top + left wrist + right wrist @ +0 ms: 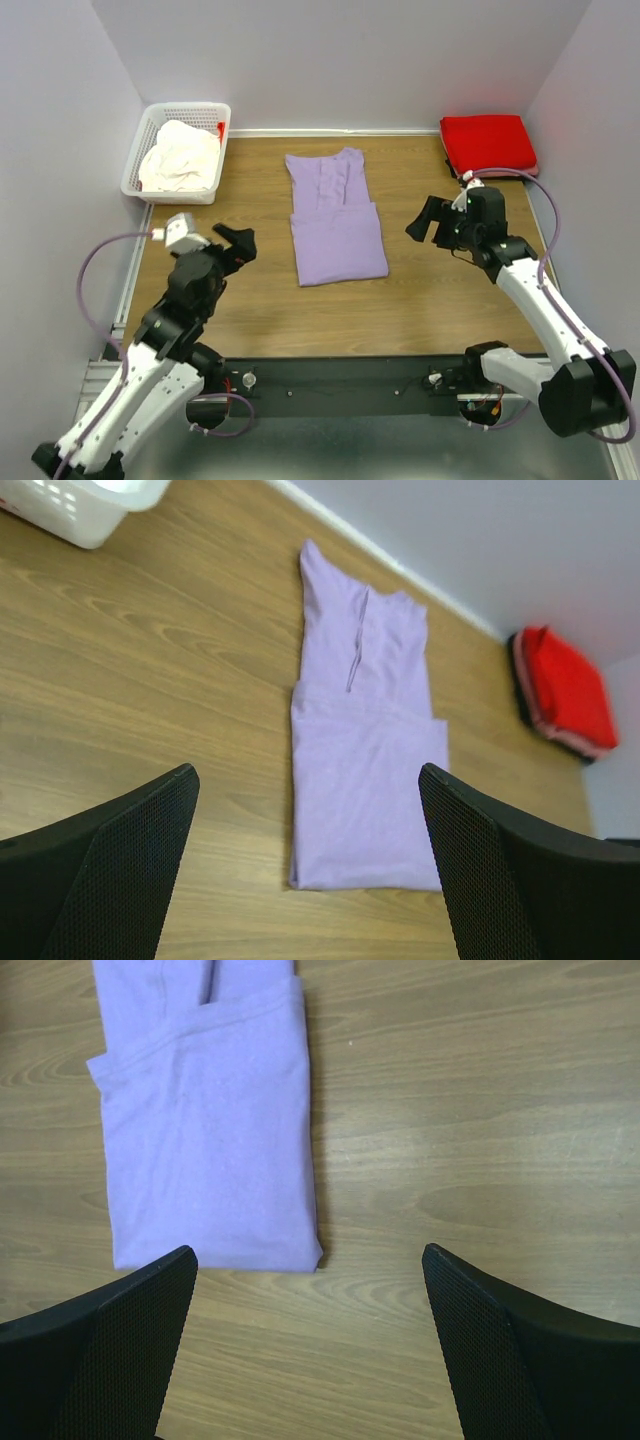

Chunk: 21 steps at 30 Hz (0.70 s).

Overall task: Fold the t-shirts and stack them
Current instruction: Fold the tshirt

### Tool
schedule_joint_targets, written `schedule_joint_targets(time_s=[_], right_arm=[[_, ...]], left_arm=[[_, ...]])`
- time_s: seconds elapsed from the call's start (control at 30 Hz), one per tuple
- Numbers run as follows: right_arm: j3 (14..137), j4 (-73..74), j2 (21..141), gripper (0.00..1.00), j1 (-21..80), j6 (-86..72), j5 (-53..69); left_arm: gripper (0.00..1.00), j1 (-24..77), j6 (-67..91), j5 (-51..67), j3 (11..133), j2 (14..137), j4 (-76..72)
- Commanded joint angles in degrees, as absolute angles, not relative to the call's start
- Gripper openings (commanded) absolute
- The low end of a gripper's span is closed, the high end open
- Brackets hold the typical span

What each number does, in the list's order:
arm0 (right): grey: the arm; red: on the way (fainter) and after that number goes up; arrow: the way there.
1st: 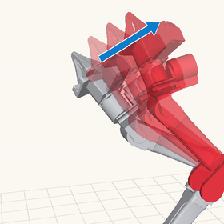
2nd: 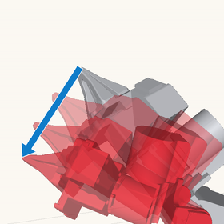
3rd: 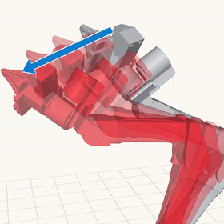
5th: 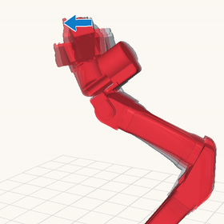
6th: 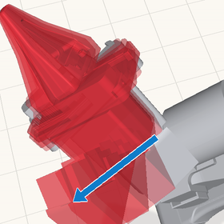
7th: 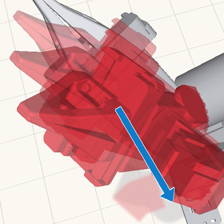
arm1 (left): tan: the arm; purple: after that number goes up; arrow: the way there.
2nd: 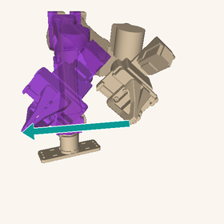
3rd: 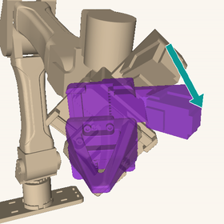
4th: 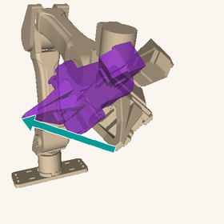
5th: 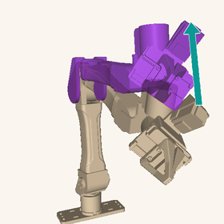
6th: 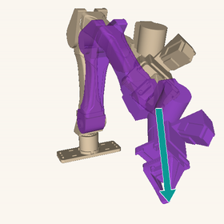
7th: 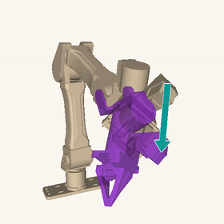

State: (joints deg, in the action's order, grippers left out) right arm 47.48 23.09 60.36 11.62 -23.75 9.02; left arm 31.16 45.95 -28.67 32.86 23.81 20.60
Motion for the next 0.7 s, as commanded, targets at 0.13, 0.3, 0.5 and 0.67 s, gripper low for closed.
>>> schedule_joint_targets(time_s=[0.13, 0.3, 0.5, 0.67], right_arm=[[46.1, 20.7, 66.4, 1.00, 13.1, -28.0, 9.4], [45.7, 20.8, 72.9, 0.95, 17.4, -29.8, 7.2], [46.1, 20.4, 81.6, 0.84, 25.7, -31.8, 2.0], [45.5, 18.7, 84.9, 0.81, 27.6, -33.0, 1.1]], left_arm=[[0.98, 31.2, 36.1, -13.6, 37.4, 45.4, 14.4], [0.88, 31.1, 39.7, -6.5, 31.2, 44.3, 5.7], [0.99, 31.1, 41.0, -2.5, 29.7, 49.2, 5.5], [0.98, 31.2, 41.2, -0.8, 30.6, 54.8, 7.7]])
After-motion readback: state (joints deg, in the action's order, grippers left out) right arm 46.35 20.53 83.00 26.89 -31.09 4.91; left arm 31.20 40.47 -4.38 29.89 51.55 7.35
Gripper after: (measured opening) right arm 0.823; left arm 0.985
